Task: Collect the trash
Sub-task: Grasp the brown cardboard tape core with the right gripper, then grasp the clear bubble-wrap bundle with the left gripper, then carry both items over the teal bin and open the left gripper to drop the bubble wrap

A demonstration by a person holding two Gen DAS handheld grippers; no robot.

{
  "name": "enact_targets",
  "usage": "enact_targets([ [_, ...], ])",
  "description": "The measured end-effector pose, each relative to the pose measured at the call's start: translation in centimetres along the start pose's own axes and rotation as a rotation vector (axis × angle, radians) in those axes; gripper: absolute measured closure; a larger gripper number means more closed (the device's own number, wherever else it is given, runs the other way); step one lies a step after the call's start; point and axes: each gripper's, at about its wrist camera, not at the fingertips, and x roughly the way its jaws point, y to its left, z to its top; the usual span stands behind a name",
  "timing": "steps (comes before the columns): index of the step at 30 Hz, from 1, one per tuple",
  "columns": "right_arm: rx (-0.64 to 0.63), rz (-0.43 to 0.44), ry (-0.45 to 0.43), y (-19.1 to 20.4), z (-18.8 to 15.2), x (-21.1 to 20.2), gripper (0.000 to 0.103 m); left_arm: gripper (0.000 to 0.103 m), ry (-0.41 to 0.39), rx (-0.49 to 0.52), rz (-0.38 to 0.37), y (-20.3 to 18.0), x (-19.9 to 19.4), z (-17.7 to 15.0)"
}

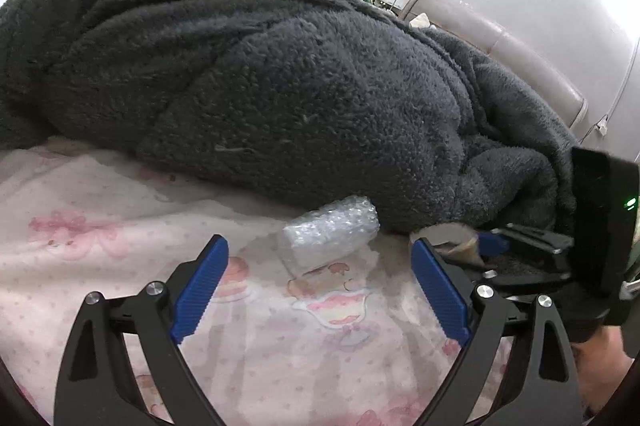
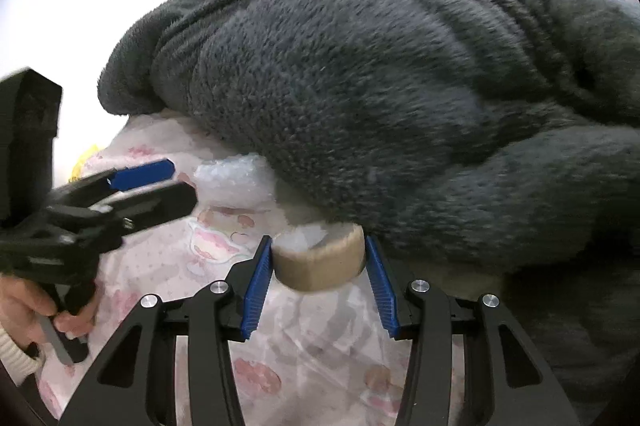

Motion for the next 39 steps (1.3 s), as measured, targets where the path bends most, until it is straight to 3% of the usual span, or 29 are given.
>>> enact_targets([
  [7,0.034,0.043,-0.046,-1.1,-0.1,-2.8,0.056,0.009,0.033,-0.012,0.042,-1.1,1.2,0.2],
  [16,0.061,0.076,-0.146,-1.5,0.8,-7.1,0.056,0.011,0.035,-0.115,0.139,0.0,2.3,0.4],
  [23,0.072,0.079,-0.163,-1.1,1.1,-8.2,0.056,0.015,0.062,-0.076,0.122,-0.8,3.2,0.4],
  [28,0.078,0.074,-0.149,-0.5,1.1,-7.5,0.056,0.037,0.079,-0.082,0.065,-0.8,3.7,0.6],
  [32,0.090,0.077,-0.146,-0.2,1.2,-7.3,0.056,0.041,0.081,-0.083,0.001,-0.5,3.1,0.3],
  [39,0.114,0.095,-0.169,1.2,1.4,-8.3,0.056,0.041,0.080,-0.003,-0.019,-1.0,0.3,-0.5],
])
